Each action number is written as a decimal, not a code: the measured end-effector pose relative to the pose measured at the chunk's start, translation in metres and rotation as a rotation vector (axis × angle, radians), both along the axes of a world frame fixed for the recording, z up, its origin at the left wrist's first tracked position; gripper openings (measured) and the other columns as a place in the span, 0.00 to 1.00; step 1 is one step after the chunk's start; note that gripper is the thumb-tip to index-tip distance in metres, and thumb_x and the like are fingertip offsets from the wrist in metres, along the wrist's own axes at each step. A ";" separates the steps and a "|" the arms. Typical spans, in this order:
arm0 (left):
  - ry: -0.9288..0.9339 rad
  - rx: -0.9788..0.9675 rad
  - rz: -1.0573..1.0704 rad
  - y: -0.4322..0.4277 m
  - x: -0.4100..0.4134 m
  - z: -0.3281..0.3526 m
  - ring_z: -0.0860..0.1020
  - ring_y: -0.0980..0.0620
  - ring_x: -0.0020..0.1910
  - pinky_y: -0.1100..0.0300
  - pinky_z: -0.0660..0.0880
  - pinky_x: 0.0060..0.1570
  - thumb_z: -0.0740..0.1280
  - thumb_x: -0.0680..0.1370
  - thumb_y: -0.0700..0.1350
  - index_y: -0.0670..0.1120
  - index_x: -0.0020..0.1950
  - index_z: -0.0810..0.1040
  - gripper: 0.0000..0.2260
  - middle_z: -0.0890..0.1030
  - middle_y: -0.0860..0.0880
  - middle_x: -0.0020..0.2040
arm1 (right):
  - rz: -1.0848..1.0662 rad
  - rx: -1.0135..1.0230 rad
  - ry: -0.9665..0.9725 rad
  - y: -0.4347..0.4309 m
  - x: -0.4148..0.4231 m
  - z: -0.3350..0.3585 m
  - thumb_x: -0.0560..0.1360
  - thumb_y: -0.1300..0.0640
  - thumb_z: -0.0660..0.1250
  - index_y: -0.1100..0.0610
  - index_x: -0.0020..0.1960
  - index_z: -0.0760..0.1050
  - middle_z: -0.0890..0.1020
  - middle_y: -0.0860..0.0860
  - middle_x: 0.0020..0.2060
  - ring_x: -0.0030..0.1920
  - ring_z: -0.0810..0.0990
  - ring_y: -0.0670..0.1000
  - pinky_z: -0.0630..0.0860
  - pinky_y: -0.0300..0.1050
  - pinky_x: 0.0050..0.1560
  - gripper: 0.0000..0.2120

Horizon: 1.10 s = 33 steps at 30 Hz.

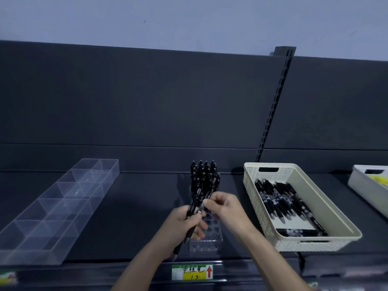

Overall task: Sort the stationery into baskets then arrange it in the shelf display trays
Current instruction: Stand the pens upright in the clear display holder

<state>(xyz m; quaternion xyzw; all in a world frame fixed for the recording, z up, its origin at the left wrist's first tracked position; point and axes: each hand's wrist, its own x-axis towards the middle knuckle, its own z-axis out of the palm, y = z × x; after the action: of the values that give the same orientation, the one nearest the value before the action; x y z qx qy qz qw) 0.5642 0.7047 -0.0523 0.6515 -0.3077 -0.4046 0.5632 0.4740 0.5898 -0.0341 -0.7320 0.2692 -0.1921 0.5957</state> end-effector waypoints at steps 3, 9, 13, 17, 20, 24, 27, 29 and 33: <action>-0.125 0.080 0.087 0.003 0.008 -0.004 0.79 0.55 0.38 0.62 0.76 0.42 0.58 0.81 0.44 0.50 0.52 0.76 0.08 0.81 0.50 0.42 | -0.134 -0.150 0.054 -0.012 0.001 0.007 0.75 0.61 0.66 0.61 0.36 0.74 0.79 0.56 0.33 0.35 0.74 0.52 0.71 0.47 0.40 0.09; -0.381 0.114 0.220 0.016 0.031 -0.016 0.66 0.55 0.31 0.62 0.63 0.32 0.56 0.81 0.50 0.51 0.47 0.69 0.06 0.68 0.50 0.34 | -0.274 -0.523 0.116 -0.024 0.013 0.016 0.77 0.57 0.64 0.60 0.44 0.74 0.81 0.53 0.39 0.40 0.77 0.51 0.70 0.41 0.41 0.06; -0.214 0.126 0.231 0.015 0.033 -0.023 0.59 0.55 0.27 0.61 0.57 0.28 0.52 0.81 0.43 0.48 0.44 0.63 0.07 0.64 0.48 0.33 | -0.181 -0.719 0.243 -0.016 0.027 -0.002 0.78 0.56 0.62 0.59 0.45 0.72 0.80 0.54 0.38 0.36 0.75 0.50 0.68 0.39 0.37 0.07; -0.254 0.099 0.226 0.021 0.036 -0.024 0.64 0.54 0.29 0.59 0.63 0.33 0.53 0.79 0.37 0.48 0.45 0.65 0.07 0.69 0.47 0.35 | -0.127 -0.764 0.348 -0.008 0.033 -0.018 0.79 0.56 0.60 0.58 0.41 0.65 0.75 0.52 0.35 0.33 0.72 0.51 0.67 0.42 0.35 0.10; -0.240 0.049 0.238 0.023 0.036 -0.021 0.69 0.54 0.34 0.62 0.69 0.36 0.54 0.80 0.35 0.48 0.47 0.67 0.09 0.72 0.48 0.40 | -0.150 -0.746 0.349 -0.006 0.033 -0.021 0.79 0.56 0.61 0.59 0.42 0.68 0.77 0.53 0.35 0.34 0.74 0.52 0.69 0.42 0.35 0.08; -0.197 -0.033 0.244 0.023 0.033 -0.019 0.71 0.55 0.41 0.62 0.76 0.43 0.58 0.78 0.32 0.48 0.48 0.70 0.10 0.70 0.50 0.42 | -0.167 -0.712 0.351 -0.005 0.031 -0.022 0.77 0.55 0.64 0.61 0.50 0.75 0.83 0.55 0.42 0.40 0.80 0.52 0.77 0.44 0.43 0.09; -0.231 -0.061 0.227 0.020 0.025 -0.016 0.72 0.55 0.41 0.59 0.76 0.50 0.59 0.77 0.31 0.49 0.46 0.71 0.12 0.71 0.51 0.41 | -0.226 -0.621 0.270 -0.003 0.018 -0.021 0.75 0.54 0.67 0.59 0.54 0.78 0.84 0.53 0.44 0.44 0.82 0.50 0.79 0.45 0.48 0.11; -0.313 -0.069 0.206 0.014 0.018 -0.014 0.72 0.57 0.40 0.67 0.73 0.47 0.61 0.77 0.32 0.50 0.46 0.71 0.12 0.72 0.52 0.40 | -0.227 -0.478 0.150 0.001 0.008 -0.015 0.74 0.54 0.69 0.58 0.47 0.81 0.84 0.50 0.38 0.38 0.80 0.47 0.79 0.47 0.45 0.07; -0.394 -0.105 0.157 -0.002 0.002 -0.011 0.72 0.62 0.36 0.72 0.71 0.40 0.65 0.75 0.32 0.51 0.45 0.72 0.13 0.74 0.53 0.39 | -0.042 -0.331 0.100 0.012 -0.001 -0.004 0.72 0.55 0.70 0.57 0.37 0.80 0.80 0.47 0.33 0.34 0.75 0.44 0.72 0.38 0.38 0.07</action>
<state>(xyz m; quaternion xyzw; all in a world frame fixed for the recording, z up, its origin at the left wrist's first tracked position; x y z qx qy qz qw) 0.5665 0.7031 -0.0636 0.7096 -0.3809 -0.2078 0.5551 0.4727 0.6015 -0.0381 -0.8229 0.2783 -0.2095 0.4489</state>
